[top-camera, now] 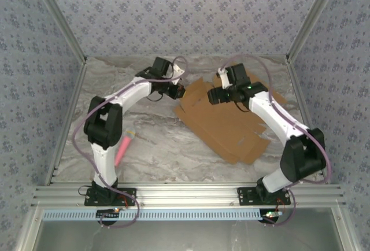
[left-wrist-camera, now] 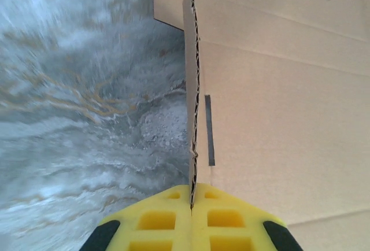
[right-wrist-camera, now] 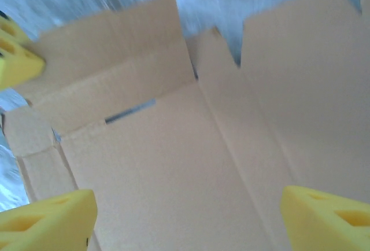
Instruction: Fold the paper box
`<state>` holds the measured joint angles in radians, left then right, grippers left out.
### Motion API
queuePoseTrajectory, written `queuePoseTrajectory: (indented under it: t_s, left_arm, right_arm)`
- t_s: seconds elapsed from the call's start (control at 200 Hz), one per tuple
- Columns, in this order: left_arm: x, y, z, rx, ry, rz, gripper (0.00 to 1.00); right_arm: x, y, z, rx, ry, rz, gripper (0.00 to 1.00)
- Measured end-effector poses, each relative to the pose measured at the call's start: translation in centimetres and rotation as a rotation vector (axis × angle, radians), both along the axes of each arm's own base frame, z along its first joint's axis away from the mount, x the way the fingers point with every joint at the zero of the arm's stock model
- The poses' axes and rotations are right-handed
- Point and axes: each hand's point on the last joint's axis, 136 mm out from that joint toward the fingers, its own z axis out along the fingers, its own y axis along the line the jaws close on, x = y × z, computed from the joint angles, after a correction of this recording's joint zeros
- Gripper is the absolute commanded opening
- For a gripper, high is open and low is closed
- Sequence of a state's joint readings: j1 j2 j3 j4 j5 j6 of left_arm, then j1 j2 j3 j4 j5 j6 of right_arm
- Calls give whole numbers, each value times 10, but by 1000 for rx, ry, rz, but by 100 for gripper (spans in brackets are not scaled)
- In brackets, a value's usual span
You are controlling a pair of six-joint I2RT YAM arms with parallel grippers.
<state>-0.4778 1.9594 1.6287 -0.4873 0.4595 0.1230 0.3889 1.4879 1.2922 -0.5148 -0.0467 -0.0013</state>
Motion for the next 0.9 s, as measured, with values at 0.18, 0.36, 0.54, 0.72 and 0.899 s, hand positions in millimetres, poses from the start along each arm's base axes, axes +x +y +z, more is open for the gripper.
queuePoseTrajectory:
  t_s: [0.18, 0.36, 0.54, 0.72, 0.899]
  left_arm:
    - [-13, 8, 129, -37, -281, -85, 0]
    - [-44, 21, 222, -12, -524, -146, 0]
    - [-68, 26, 257, 67, -660, -205, 0]
    - [-78, 38, 277, 146, -730, -234, 0]
    - [-91, 42, 308, 191, -827, -264, 0]
  right_arm:
    - [1, 20, 115, 39, -307, 193, 83]
    - [-5, 33, 187, 11, -502, 347, 83]
    - [-22, 37, 234, -54, -630, 469, 83]
    - [-42, 39, 254, -122, -690, 591, 84]
    - [-50, 48, 250, -153, -680, 699, 84]
